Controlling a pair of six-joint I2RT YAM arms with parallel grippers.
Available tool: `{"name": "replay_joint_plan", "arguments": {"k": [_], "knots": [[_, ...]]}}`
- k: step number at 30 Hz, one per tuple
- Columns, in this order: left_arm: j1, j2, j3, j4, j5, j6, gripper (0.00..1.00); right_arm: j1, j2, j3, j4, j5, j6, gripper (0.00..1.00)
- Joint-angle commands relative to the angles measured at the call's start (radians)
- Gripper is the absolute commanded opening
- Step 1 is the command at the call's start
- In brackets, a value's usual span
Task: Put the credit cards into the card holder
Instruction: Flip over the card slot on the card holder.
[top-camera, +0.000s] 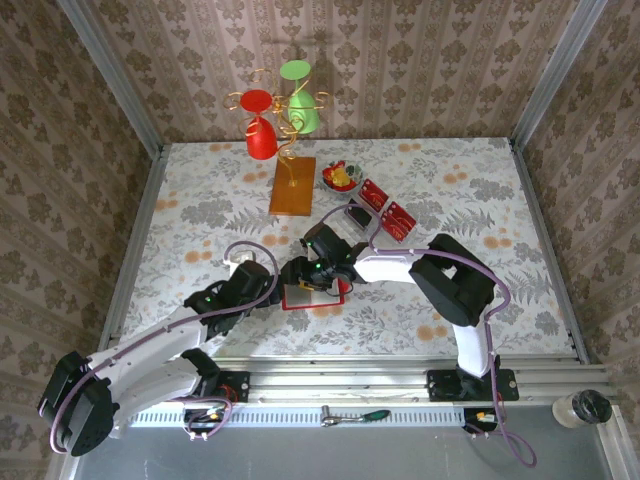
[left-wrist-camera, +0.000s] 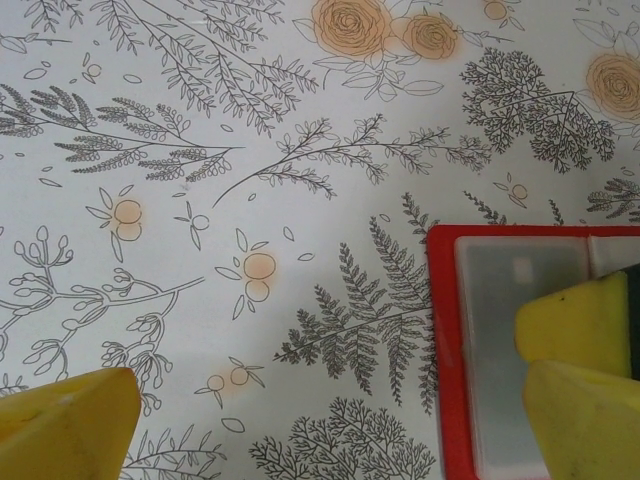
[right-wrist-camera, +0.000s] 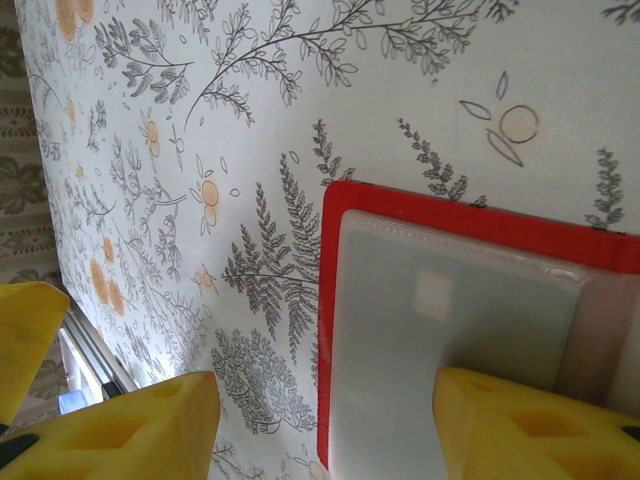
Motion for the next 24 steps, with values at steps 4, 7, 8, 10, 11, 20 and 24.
{"name": "replay_joint_plan", "arguments": {"k": [4,7,8,10,11,20,24], "knots": [[0.006,0.018,-0.018,0.038,0.008,-0.001,0.99,-0.032,-0.082,-0.013,-0.061,-0.038,-0.048,0.57],[0.007,0.031,-0.016,0.048,0.014,0.001,1.00,-0.051,-0.110,-0.032,-0.058,-0.038,-0.047,0.57],[0.006,0.038,-0.015,0.051,0.018,0.003,1.00,-0.056,-0.117,-0.038,-0.057,-0.038,-0.048,0.57],[0.005,0.054,-0.005,0.062,0.025,0.008,1.00,-0.071,-0.140,-0.047,-0.059,-0.040,-0.052,0.56],[0.006,0.062,-0.001,0.068,0.031,0.010,1.00,-0.077,-0.154,-0.050,-0.064,-0.038,-0.055,0.56],[-0.017,0.162,0.048,0.131,0.052,0.023,1.00,-0.187,-0.298,-0.001,-0.313,0.065,-0.232,0.56],[-0.046,0.212,0.071,0.151,0.043,0.021,1.00,-0.259,-0.344,0.058,-0.449,0.144,-0.337,0.55]]}}
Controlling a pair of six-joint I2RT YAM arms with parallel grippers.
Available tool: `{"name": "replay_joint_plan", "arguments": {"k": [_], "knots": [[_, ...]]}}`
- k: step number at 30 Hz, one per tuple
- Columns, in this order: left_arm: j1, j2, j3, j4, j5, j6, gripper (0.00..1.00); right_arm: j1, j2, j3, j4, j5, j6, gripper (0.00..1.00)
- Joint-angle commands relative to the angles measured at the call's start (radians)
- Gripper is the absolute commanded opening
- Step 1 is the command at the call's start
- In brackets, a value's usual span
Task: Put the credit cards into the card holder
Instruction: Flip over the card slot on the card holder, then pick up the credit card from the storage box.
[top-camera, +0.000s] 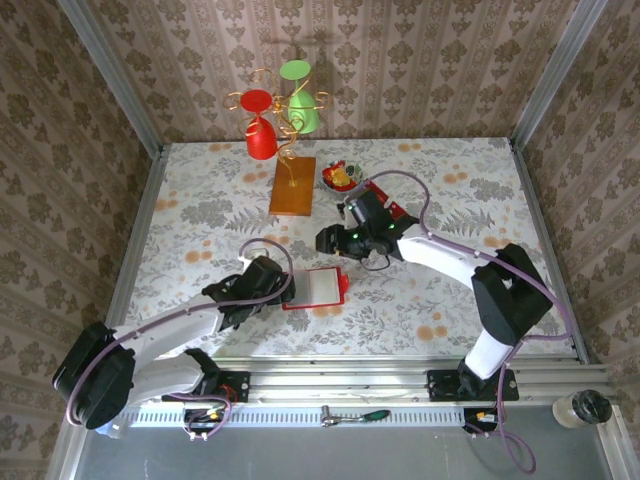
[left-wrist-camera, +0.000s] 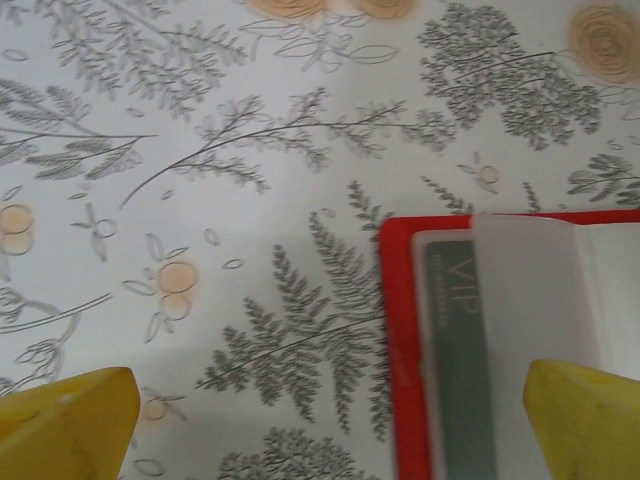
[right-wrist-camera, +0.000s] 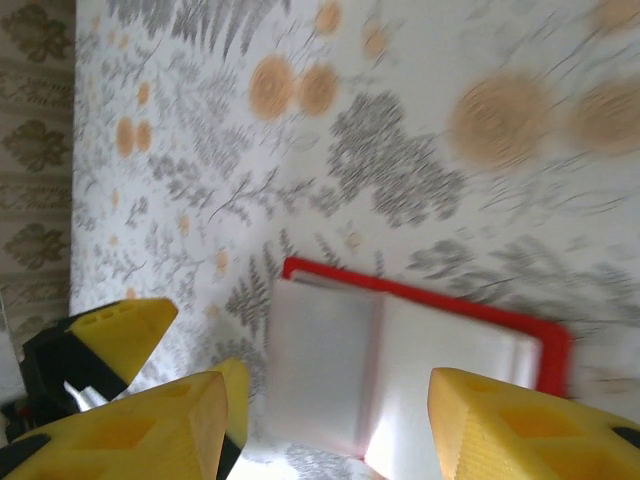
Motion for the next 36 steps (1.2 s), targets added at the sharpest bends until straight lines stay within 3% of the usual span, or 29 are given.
{"name": "replay_joint_plan", "arguments": {"k": [1,9,17,25,36], "knots": [[-0.023,0.036,0.040,0.032,-0.004,0.020,1.00,-0.053,-0.053,0.074,-0.184,0.114,-0.147,0.56],[-0.055,0.099,0.038,0.037,-0.028,0.001,1.00,-0.156,-0.045,0.198,-0.397,0.376,-0.350,0.55],[-0.054,0.107,-0.003,0.033,-0.038,-0.015,1.00,-0.182,0.049,0.294,-0.495,0.587,-0.500,0.51],[-0.053,0.112,-0.034,0.031,-0.044,-0.029,1.00,-0.183,0.136,0.346,-0.532,0.676,-0.578,0.40],[-0.050,0.111,-0.049,0.031,-0.051,-0.036,1.00,-0.182,0.183,0.333,-0.529,0.651,-0.585,0.29]]}}
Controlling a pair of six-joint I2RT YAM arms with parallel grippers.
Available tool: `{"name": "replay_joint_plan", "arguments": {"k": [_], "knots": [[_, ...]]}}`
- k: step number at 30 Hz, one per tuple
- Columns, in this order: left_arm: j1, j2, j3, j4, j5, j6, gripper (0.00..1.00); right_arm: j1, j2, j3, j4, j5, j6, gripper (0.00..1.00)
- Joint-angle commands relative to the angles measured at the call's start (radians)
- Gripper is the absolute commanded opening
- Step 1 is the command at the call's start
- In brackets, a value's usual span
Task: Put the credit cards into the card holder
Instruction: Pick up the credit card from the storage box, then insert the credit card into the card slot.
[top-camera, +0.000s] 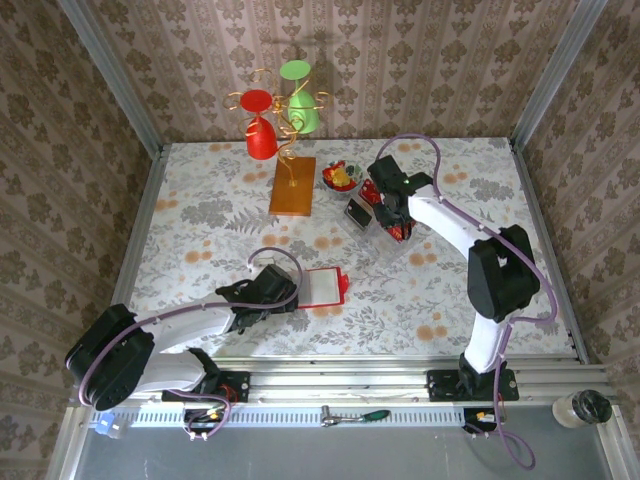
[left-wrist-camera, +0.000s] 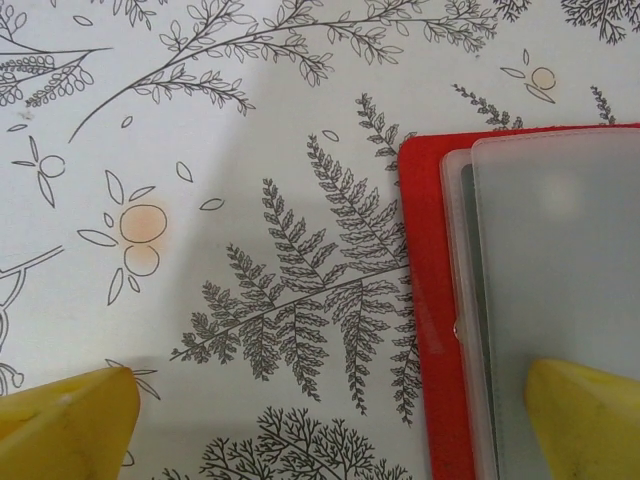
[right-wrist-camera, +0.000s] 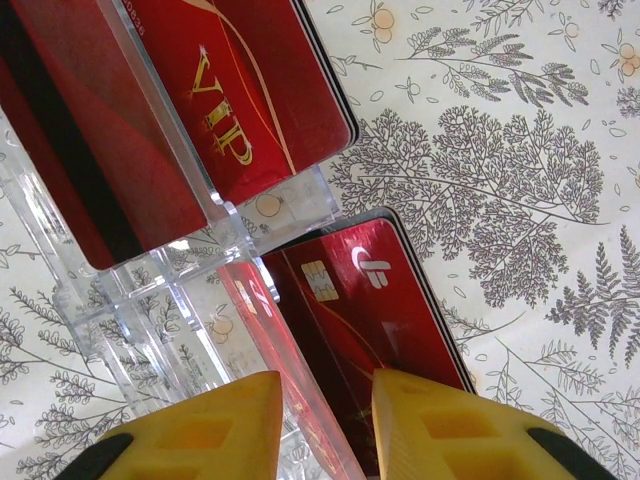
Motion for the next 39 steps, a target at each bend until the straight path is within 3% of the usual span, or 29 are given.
{"name": "replay_joint_plan", "arguments": {"k": [1,18,29,39], "knots": [[0.001,0.006,-0.014,-0.004,-0.024,-0.019,1.00,-0.002,0.026,0.014,-0.026,0.017,-0.016,0.27],[0.006,-0.004,-0.017,-0.009,-0.025,-0.018,1.00,-0.001,-0.015,0.018,-0.010,-0.057,-0.099,0.01],[0.009,-0.015,-0.006,-0.031,-0.027,-0.012,1.00,0.012,-0.172,0.016,0.017,-0.173,-0.094,0.00],[0.013,-0.041,-0.009,-0.063,-0.040,-0.017,1.00,0.131,-0.299,-0.137,0.172,-0.410,0.156,0.00]]}}
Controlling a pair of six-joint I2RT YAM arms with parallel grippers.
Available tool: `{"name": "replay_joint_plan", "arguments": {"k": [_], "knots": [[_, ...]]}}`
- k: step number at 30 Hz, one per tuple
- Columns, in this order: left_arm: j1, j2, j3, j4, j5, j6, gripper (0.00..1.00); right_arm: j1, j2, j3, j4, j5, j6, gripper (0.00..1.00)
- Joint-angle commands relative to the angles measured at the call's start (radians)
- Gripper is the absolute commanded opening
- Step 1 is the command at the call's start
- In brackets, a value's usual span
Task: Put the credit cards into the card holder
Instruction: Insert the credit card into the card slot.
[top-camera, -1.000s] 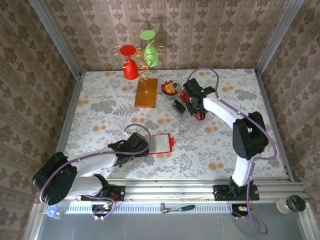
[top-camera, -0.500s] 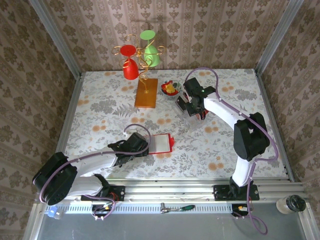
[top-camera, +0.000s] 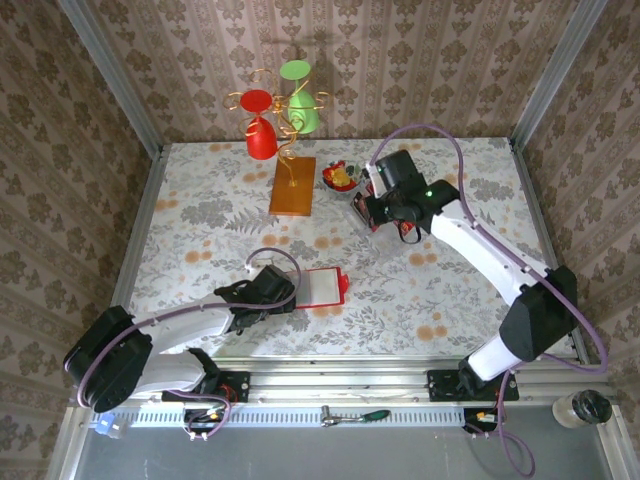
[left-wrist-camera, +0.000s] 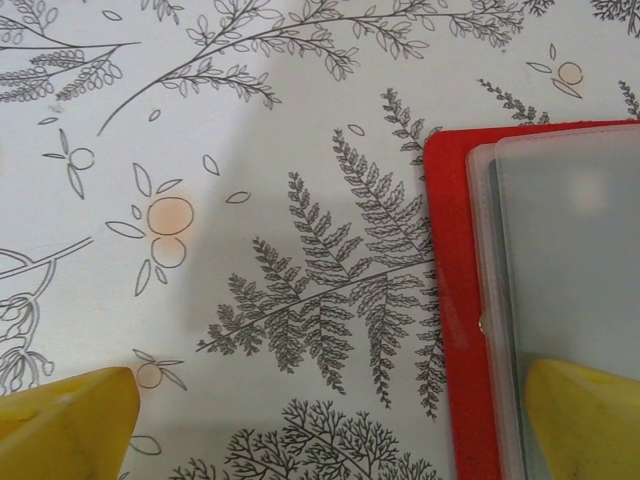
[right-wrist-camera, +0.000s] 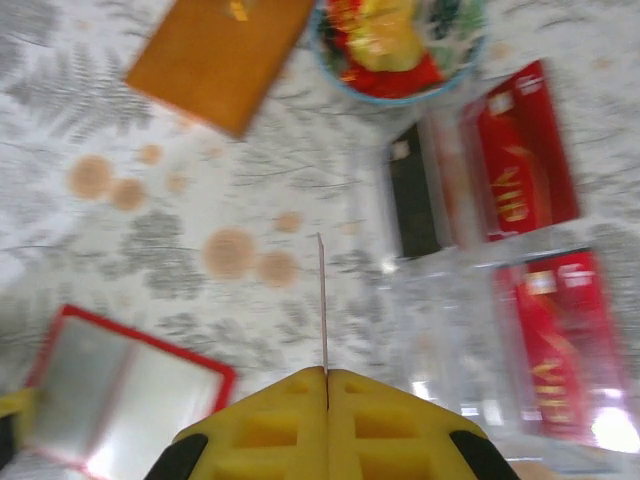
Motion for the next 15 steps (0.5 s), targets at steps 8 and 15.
{"name": "replay_joint_plan", "arguments": {"k": [8,15], "knots": [[0.023,-0.054,0.003,-0.061,-0.027,-0.005,1.00,0.169,0.050,-0.275,0.385,-0.285,0.363,0.00],[0.031,-0.065,0.003,-0.065,-0.024,0.000,1.00,0.201,0.114,-0.394,0.566,-0.333,0.488,0.00]]}}
